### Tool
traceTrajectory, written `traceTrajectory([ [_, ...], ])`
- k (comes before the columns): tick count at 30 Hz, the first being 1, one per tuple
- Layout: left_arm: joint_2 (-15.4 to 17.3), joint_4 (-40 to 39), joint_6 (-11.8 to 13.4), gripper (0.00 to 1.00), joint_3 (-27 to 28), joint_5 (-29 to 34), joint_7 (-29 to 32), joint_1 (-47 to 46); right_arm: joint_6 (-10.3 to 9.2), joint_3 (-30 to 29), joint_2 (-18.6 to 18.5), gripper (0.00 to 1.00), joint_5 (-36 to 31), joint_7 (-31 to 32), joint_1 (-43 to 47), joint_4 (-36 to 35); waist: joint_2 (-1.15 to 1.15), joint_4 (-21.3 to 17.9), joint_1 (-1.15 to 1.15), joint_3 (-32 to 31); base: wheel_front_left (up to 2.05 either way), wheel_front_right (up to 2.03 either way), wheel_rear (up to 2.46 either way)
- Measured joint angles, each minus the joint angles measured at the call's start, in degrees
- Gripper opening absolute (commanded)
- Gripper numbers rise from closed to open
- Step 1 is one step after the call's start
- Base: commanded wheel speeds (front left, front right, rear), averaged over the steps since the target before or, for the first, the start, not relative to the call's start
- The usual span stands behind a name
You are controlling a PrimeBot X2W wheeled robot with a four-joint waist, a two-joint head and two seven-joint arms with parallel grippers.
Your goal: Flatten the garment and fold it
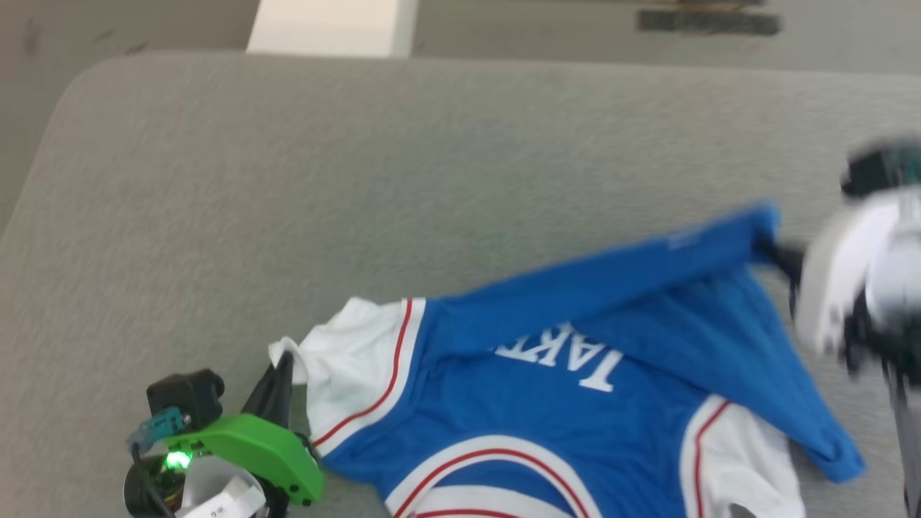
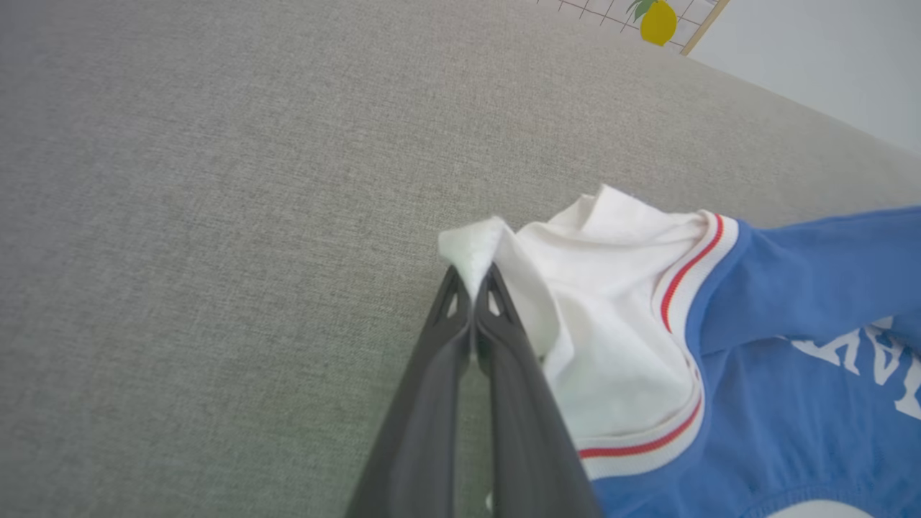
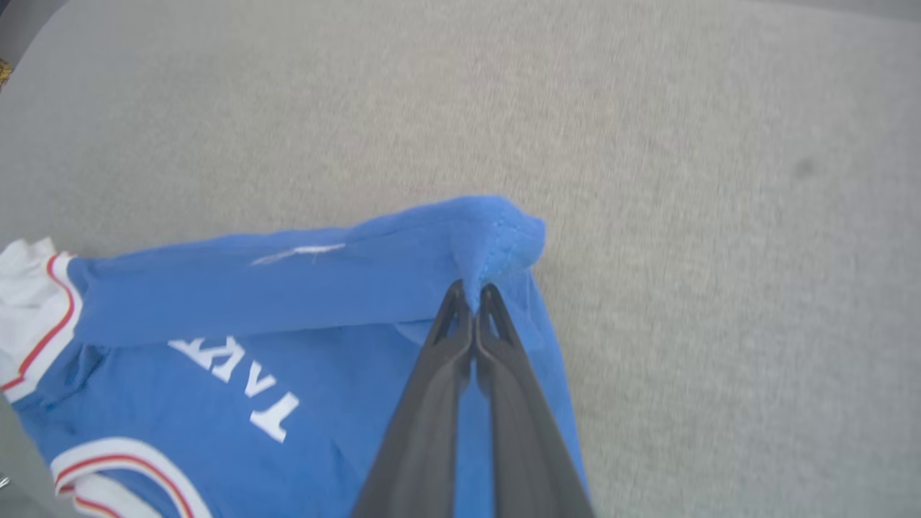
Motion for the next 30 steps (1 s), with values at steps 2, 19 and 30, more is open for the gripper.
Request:
traceTrajectory([
  [2,0.0,-0.4,0.68,0.0,0.07,-0.01,0.4,0.9,0.0,-2.54,1.1,0.0,1.33,1.8,6.64,-3.75,0.0,-1.55,0.0,-1.53,0.0,0.0,0.0],
  [19,1.0,-3.12,-3.75,0.0,2.83,-7.32,2.75,-3.14,0.0,-8.9,7.99,0.0,7.39,9.12,18.55,-13.63,0.0,-7.87,0.0,-9.53,0.0,0.0,0.0],
  [30,7.31,6.98,-8.54,0.0,5.55,-9.75,13.07,-35.7,0.0,-11.98,5.65,0.0,4.01,17.46,-12.52,-4.46,0.0,-7.08,0.0,-5.65,0.0,0.0,0.0],
])
